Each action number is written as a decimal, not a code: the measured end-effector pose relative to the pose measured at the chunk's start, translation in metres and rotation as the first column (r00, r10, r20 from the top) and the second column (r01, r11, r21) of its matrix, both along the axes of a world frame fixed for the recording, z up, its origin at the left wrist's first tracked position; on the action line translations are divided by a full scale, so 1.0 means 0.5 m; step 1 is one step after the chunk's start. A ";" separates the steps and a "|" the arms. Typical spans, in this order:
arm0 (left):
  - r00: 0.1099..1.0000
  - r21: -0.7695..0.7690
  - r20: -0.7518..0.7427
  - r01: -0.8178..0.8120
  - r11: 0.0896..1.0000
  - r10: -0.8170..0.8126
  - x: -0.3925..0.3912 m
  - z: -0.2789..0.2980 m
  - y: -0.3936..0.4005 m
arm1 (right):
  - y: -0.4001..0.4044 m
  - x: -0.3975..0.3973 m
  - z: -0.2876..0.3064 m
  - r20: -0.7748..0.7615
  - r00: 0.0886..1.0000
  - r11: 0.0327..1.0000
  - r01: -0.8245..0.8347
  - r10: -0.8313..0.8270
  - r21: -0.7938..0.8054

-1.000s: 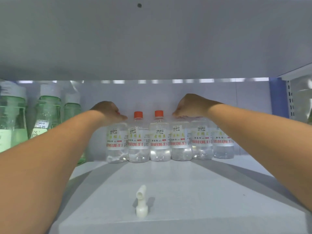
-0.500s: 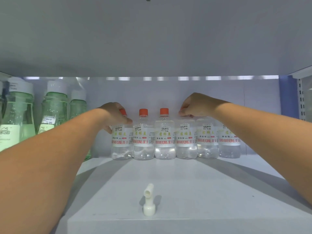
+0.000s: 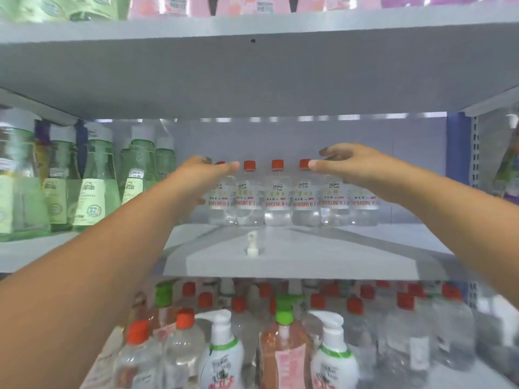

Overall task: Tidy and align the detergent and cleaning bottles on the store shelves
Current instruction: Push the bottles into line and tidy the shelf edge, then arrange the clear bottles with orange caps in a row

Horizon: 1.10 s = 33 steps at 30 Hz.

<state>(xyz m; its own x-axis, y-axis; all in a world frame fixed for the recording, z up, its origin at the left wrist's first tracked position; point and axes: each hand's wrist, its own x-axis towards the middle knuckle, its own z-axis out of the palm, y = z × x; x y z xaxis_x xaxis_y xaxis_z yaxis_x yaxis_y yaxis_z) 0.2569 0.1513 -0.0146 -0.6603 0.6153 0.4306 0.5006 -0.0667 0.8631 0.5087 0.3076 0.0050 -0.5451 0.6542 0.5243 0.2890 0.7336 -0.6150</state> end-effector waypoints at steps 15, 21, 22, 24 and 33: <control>0.902 0.191 0.170 0.364 0.911 -0.396 0.418 -0.485 -0.138 | -0.140 0.337 -0.519 -0.146 0.977 0.876 0.068 -0.156 -0.478; 0.936 -0.023 0.109 0.340 0.940 -0.336 0.531 -0.607 0.064 | 0.037 0.327 -0.639 -0.060 0.948 0.838 0.244 -0.312 -0.488; 0.956 -0.036 0.080 0.285 0.958 -0.281 0.546 -0.622 0.098 | 0.061 0.313 -0.651 -0.060 0.952 0.849 0.237 -0.300 -0.473; 0.995 -0.036 0.021 0.100 0.994 -0.100 0.567 -0.650 0.161 | 0.108 0.281 -0.667 -0.077 0.960 0.883 0.216 -0.271 -0.417; 0.911 -0.117 0.042 -0.404 0.907 0.411 0.553 -0.680 0.372 | 0.216 0.222 -0.701 -0.042 0.938 0.904 0.320 -0.345 -0.284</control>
<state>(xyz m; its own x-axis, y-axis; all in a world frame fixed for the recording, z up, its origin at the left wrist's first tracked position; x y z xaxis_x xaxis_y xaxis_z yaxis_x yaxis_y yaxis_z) 0.5335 0.3374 -0.3546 -0.8868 0.3258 0.3279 0.4089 0.2224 0.8850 0.6196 0.4157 -0.3455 -0.2310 0.9118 0.3396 0.4219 0.4084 -0.8094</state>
